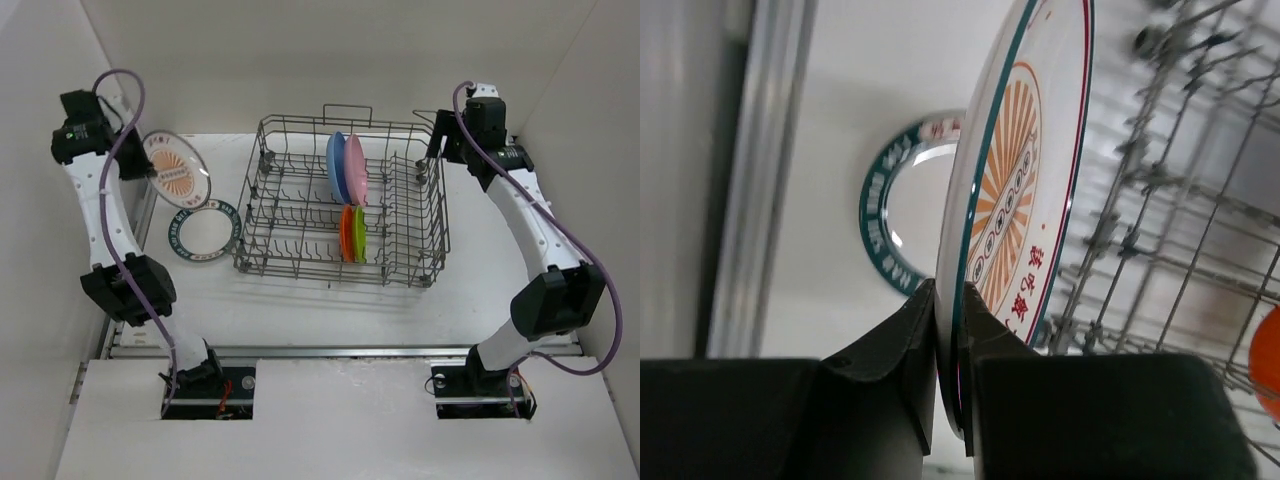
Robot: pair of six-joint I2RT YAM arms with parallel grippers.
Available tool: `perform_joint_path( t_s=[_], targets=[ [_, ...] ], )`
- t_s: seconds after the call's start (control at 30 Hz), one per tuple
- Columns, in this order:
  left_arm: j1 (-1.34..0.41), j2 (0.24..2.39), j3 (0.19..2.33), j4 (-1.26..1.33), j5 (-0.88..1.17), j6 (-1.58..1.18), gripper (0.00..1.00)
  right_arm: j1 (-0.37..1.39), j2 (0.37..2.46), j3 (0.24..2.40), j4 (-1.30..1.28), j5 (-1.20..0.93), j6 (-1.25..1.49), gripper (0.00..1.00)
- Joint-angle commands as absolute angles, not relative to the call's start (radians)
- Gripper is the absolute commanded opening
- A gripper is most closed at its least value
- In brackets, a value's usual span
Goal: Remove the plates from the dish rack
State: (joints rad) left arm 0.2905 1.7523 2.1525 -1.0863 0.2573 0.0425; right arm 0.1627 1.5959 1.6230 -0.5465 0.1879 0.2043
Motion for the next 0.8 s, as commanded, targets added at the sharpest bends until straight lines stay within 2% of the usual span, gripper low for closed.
perform_joint_path(
  t_s=[0.0, 0.13, 0.3, 0.37, 0.43, 0.47, 0.53, 0.57, 0.77],
  targets=[
    [0.403, 1.733, 1.974, -1.105, 0.509, 0.033, 0.0, 0.182, 1.559, 1.687, -0.532, 0.166, 0.18, 0.83],
    [0.451, 1.759, 1.827, -1.039, 0.546, 0.103, 0.0, 0.276, 1.516, 1.687, -0.494, 0.114, 0.132, 0.83],
    [0.462, 1.882, 1.796, -1.048, 0.545, 0.175, 0.0, 0.368, 1.528, 1.718, -0.451, 0.034, 0.132, 0.78],
    [0.462, 1.913, 1.796, -1.058, 0.496, 0.187, 0.07, 0.421, 1.551, 1.749, -0.442, 0.011, 0.132, 0.72],
    [0.462, 1.937, 1.781, -1.058, 0.454, 0.187, 0.18, 0.457, 1.603, 1.773, -0.442, 0.011, 0.132, 0.65],
    [0.462, 1.937, 1.755, -1.045, 0.413, 0.187, 0.19, 0.474, 1.623, 1.785, -0.442, 0.011, 0.132, 0.58],
    [0.462, 1.947, 1.733, -1.025, 0.4, 0.199, 0.26, 0.515, 1.68, 1.819, -0.442, 0.02, 0.141, 0.53],
    [0.462, 1.956, 1.733, -1.025, 0.387, 0.216, 0.36, 0.525, 1.696, 1.83, -0.442, 0.02, 0.164, 0.53],
    [0.453, 2.032, 1.781, -1.14, 0.362, 0.284, 0.47, 0.563, 1.815, 1.934, -0.451, 0.02, 0.213, 0.53]
  ],
)
